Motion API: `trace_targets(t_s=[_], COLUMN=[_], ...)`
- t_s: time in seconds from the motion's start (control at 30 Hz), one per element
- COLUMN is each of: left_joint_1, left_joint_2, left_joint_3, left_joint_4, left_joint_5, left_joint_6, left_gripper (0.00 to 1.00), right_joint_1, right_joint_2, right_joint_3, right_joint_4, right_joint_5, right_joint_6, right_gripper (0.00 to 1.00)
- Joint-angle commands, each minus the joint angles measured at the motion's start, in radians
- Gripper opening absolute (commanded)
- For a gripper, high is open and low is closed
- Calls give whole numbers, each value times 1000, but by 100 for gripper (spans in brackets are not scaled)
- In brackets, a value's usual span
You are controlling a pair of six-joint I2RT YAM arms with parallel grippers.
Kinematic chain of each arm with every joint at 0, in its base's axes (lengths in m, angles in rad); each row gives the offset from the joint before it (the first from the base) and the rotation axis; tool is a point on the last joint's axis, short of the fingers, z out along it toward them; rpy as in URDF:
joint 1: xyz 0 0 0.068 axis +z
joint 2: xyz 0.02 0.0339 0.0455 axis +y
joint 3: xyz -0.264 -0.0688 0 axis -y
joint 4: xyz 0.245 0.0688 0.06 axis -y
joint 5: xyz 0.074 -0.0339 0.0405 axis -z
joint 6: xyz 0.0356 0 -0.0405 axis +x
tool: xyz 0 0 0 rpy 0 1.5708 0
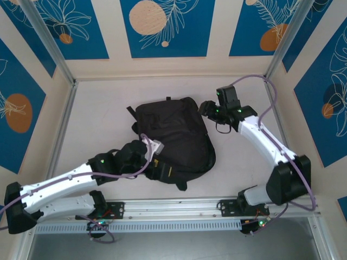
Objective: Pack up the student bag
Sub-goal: Rotate the student bag at the center of the table.
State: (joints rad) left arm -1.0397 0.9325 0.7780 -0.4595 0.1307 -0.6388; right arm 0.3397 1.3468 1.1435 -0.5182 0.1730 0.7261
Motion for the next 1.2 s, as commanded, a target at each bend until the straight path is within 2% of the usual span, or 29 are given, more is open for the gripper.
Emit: trace_targets(t_s=[0.0,0.17,0.23,0.33,0.43,0.57,0.63,0.87,1.0,1.07,1.17], left_joint_1=[38,78,109,188,337,556,624,670,681,684,684], left_joint_2=[-30,-38,-37,-22,1,42,94,340,422,449,475], left_joint_3=[20,86,109,141,138,91,82,168,171,170,164], left_joint_4=[-64,-81,-108,-185,-209,-112,-47,44,80,102,135], left_joint_5=[40,42,-3,-145,-165,-62,-5,34,53,64,86], left_joint_6=[51,72,75,59,32,-59,-99,-111,-137,-148,-162], left_gripper=[63,59,58,62,65,66,66,65,61,57,43], right_joint_1=[1,2,8,17,34,59,77,96,95,95,93], right_joint_2=[-100,-206,-235,-270,-304,-326,-332,-383,-429,-458,-487], right_joint_3=[-70,-170,-208,-266,-319,-375,-392,-466,-507,-528,-575], right_joint_4=[-87,-117,-123,-129,-126,-114,-109,-87,-108,-117,-76], right_joint_5=[48,-2,-33,-62,-61,-82,-91,-110,-85,-69,-92], right_joint_6=[49,122,144,176,194,226,240,282,306,317,327], right_gripper=[55,52,51,50,50,50,50,51,51,51,52])
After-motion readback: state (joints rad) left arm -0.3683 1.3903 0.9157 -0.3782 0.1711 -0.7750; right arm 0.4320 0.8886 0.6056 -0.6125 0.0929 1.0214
